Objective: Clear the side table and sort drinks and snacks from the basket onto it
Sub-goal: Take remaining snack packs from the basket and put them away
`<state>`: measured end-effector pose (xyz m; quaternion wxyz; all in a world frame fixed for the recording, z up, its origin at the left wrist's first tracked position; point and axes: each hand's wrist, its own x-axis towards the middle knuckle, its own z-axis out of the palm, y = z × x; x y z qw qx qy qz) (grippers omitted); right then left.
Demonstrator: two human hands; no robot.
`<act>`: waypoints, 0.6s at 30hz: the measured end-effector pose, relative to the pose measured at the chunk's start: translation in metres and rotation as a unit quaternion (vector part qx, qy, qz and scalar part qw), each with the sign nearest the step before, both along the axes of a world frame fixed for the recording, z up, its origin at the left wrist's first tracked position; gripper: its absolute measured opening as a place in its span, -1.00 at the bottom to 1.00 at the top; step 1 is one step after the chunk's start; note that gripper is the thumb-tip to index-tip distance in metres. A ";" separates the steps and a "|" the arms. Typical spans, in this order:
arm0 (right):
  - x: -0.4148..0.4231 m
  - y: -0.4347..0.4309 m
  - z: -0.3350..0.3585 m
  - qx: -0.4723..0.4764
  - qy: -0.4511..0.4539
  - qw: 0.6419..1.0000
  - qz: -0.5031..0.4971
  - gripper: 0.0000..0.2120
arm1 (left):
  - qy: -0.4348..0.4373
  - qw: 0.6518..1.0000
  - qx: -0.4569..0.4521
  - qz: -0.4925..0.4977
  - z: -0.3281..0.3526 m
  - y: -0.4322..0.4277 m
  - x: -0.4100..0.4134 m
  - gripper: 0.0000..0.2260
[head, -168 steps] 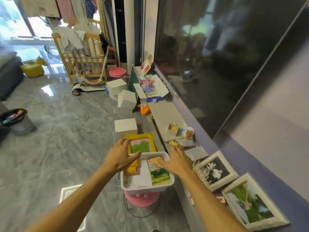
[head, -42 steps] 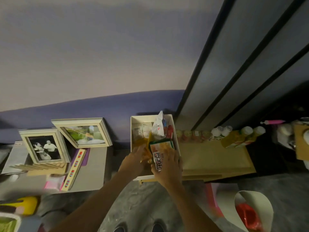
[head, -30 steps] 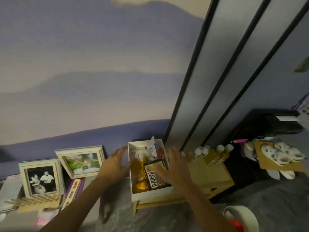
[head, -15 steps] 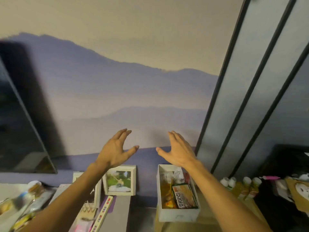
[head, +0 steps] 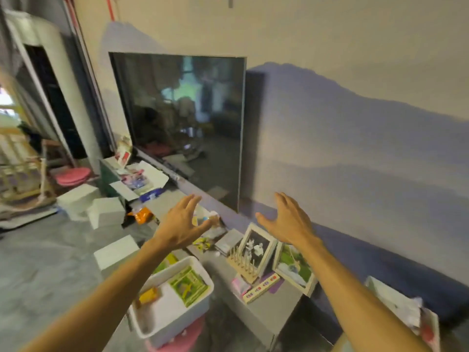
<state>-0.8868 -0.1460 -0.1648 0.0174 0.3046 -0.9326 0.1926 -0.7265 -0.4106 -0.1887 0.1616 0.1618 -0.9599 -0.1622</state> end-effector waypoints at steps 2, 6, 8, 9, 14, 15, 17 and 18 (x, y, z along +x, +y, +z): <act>0.017 -0.043 -0.010 -0.003 -0.005 0.999 0.036 -0.04 | -0.018 0.999 0.008 0.038 -0.008 -0.028 0.032 -0.17; 0.046 -0.120 -0.036 0.022 -0.014 0.994 0.103 -0.08 | -0.027 0.996 0.024 0.085 -0.034 -0.081 0.079 -0.16; 0.053 -0.155 -0.049 0.041 -0.017 0.991 0.123 -0.10 | -0.024 0.993 0.035 0.111 -0.045 -0.102 0.093 -0.17; 0.054 -0.172 -0.059 0.050 -0.022 0.990 0.129 -0.12 | -0.024 0.992 0.041 0.121 -0.051 -0.114 0.097 -0.17; 0.048 -0.250 -0.094 0.079 -0.056 0.984 0.152 -0.18 | -0.064 0.984 0.074 0.148 -0.091 -0.178 0.099 -0.17; 0.045 -0.264 -0.102 0.086 -0.064 0.982 0.158 -0.17 | -0.072 0.982 0.086 0.152 -0.101 -0.192 0.096 -0.16; 0.039 -0.291 -0.120 0.107 -0.077 0.978 0.164 -0.11 | -0.089 0.977 0.115 0.154 -0.122 -0.216 0.087 -0.15; 0.038 -0.303 -0.129 0.119 -0.084 0.976 0.163 -0.04 | -0.100 0.974 0.131 0.154 -0.134 -0.226 0.082 -0.15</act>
